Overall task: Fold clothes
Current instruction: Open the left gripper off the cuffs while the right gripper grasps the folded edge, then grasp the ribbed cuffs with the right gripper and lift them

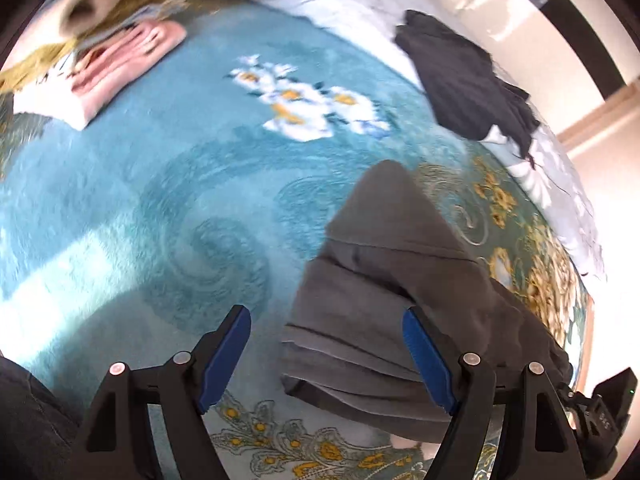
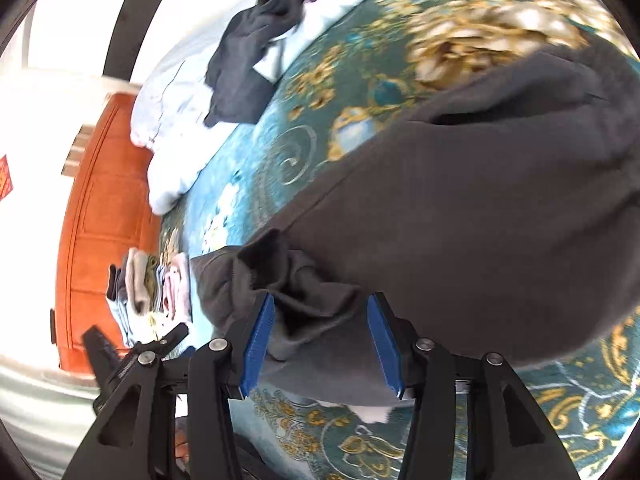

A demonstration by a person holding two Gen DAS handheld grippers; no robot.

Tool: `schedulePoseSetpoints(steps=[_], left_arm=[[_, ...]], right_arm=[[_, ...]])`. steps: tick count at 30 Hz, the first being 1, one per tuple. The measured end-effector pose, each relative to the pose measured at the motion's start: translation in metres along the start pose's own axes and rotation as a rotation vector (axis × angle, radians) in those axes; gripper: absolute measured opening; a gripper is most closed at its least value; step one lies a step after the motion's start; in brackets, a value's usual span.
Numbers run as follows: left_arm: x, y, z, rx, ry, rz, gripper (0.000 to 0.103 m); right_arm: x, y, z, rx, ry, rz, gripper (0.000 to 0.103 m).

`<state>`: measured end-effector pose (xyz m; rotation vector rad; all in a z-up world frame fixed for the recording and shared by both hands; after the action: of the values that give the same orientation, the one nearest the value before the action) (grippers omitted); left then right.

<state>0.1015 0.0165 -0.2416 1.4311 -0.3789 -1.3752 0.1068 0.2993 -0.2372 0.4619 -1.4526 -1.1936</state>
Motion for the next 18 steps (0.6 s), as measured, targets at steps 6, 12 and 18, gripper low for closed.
schedulePoseSetpoints(steps=[6,12,18], left_arm=[[0.033,-0.028,-0.033,0.089,0.036,-0.001,0.081],[0.049,-0.028,-0.037,0.094,0.147,-0.098,0.082],[0.050,-0.027,-0.037,0.092,0.175,-0.140,0.082]], right_arm=[[0.068,-0.022,0.019,0.035,0.173,0.038,0.050],[0.089,-0.046,-0.002,0.116,0.214,0.027,0.050],[0.098,-0.059,-0.017,0.163,0.255,0.026,0.036]])
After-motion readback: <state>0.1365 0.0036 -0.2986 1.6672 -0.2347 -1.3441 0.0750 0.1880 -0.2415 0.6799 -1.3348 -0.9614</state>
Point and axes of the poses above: each gripper's, at about its wrist camera, not at the fingertips, and y roughly against the way its jaws point, x to its left, z to its top, the point moved 9 cm from there along -y, roughly the way its jaws point, and after that the axes turned 14 degrees about -z, right-handed, at the moved point
